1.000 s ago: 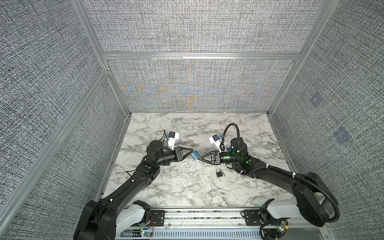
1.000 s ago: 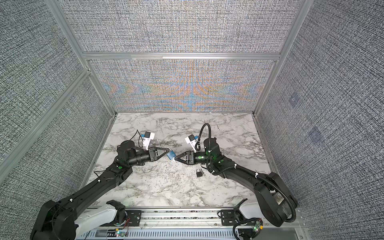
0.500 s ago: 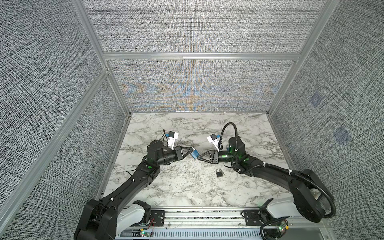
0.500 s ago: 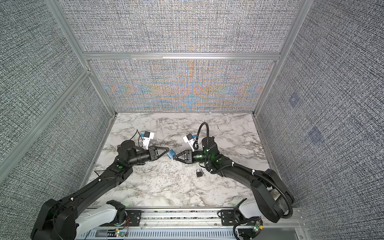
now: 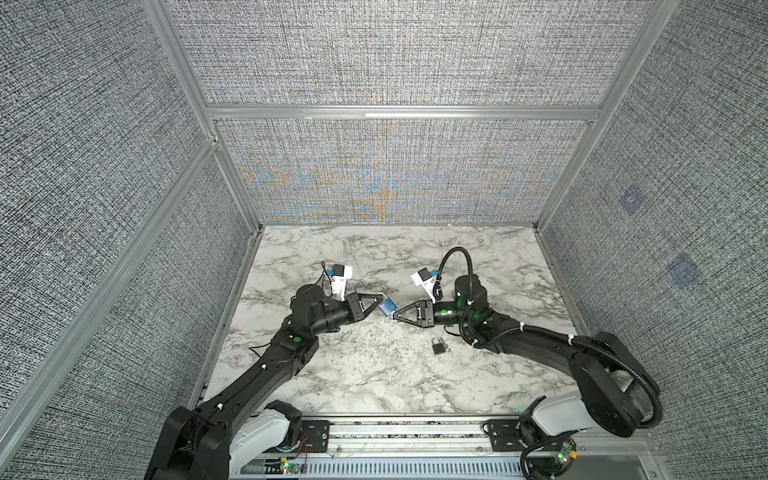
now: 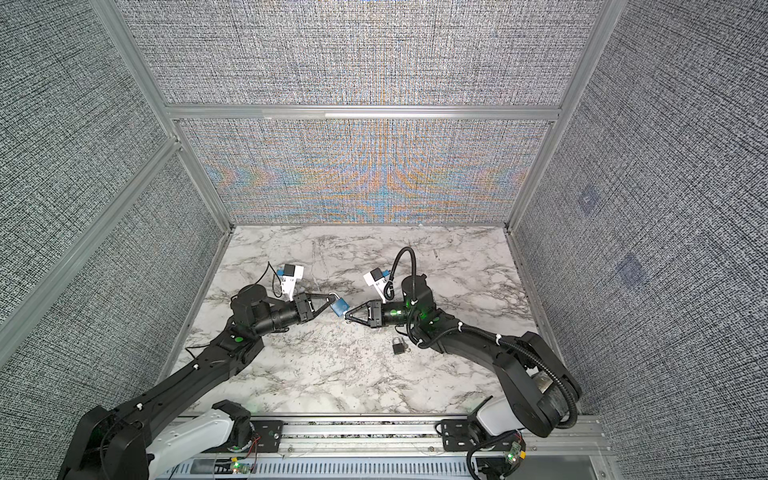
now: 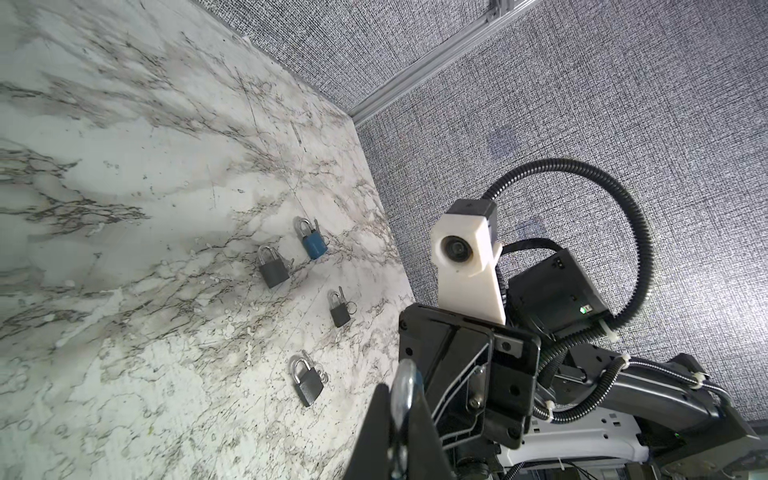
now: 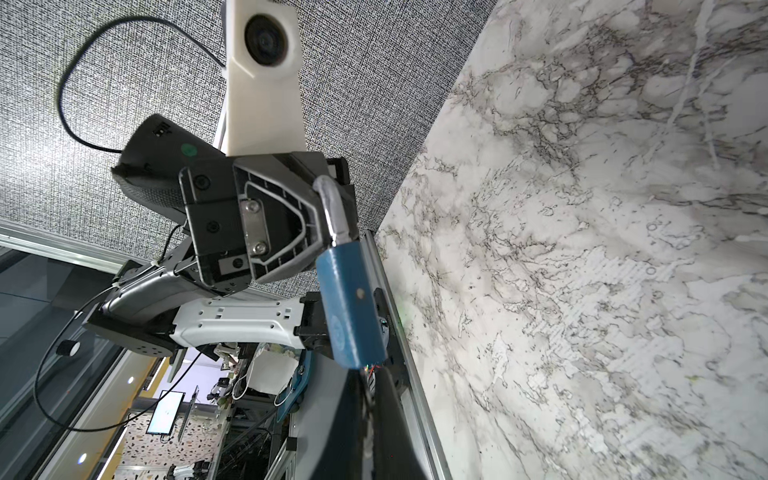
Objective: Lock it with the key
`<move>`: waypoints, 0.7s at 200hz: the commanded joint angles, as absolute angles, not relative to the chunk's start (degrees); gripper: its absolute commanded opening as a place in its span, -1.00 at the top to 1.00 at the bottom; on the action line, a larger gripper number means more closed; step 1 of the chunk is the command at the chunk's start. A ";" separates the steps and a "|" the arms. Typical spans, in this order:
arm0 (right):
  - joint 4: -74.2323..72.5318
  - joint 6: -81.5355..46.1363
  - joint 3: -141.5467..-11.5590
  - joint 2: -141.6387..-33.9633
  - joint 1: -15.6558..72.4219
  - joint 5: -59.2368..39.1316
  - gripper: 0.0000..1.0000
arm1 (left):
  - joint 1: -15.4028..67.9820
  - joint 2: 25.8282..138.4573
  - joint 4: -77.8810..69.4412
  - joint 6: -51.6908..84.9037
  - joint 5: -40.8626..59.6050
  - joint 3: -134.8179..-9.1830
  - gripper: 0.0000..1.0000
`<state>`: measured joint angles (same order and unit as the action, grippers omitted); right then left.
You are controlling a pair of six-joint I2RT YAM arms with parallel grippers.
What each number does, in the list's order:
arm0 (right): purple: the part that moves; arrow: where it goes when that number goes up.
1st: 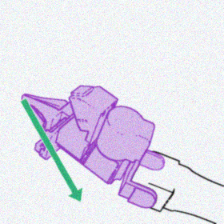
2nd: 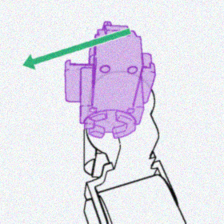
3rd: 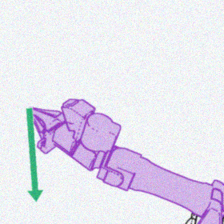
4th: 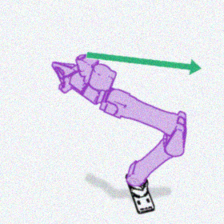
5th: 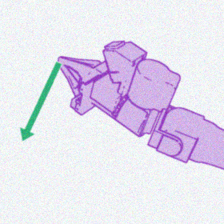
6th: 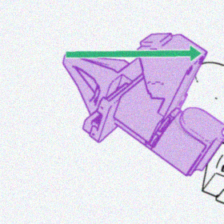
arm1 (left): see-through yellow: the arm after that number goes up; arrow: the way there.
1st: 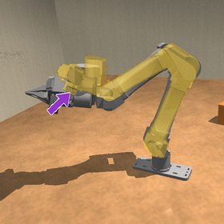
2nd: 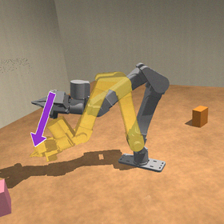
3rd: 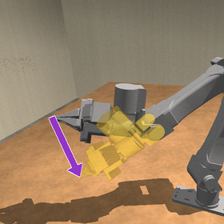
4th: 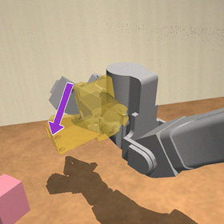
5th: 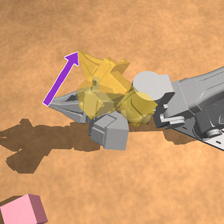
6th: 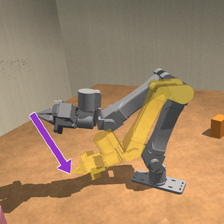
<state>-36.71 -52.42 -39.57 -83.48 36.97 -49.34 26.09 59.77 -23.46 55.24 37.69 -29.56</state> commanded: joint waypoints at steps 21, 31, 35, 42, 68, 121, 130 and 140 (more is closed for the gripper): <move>-43.49 -57.07 -35.76 -83.65 37.09 -49.09 1.00 | 24.03 57.36 -27.44 54.86 34.07 -29.09 1.00; -43.61 -57.08 -34.91 -83.32 37.10 -48.79 1.00 | 23.41 57.13 -27.26 54.87 34.34 -29.24 1.00; -43.52 -57.13 -34.68 -83.16 37.11 -48.65 1.00 | 23.30 56.92 -26.98 54.89 34.36 -29.27 1.00; -43.38 -57.13 -34.37 -82.77 37.03 -48.45 1.00 | 23.02 56.74 -26.70 54.80 34.45 -29.35 1.00; -39.83 -55.52 -33.95 -81.14 36.85 -47.45 1.00 | 22.37 56.24 -25.37 54.30 34.72 -29.29 1.00; -10.98 -42.21 -38.92 -72.33 35.03 -35.48 1.00 | 22.26 59.44 -14.13 49.72 37.62 -29.27 1.00; -6.60 -40.45 -40.22 -71.16 34.67 -32.91 1.00 | 22.36 60.27 -12.06 48.33 37.94 -29.14 1.00; -2.36 -38.96 -41.53 -70.05 34.43 -30.67 1.00 | 22.54 61.38 -11.43 47.20 38.78 -28.34 1.00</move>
<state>-17.93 -45.89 -39.09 -72.10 34.85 -38.85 22.37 59.75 -15.99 51.46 36.16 -28.91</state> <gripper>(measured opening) 0.048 0.095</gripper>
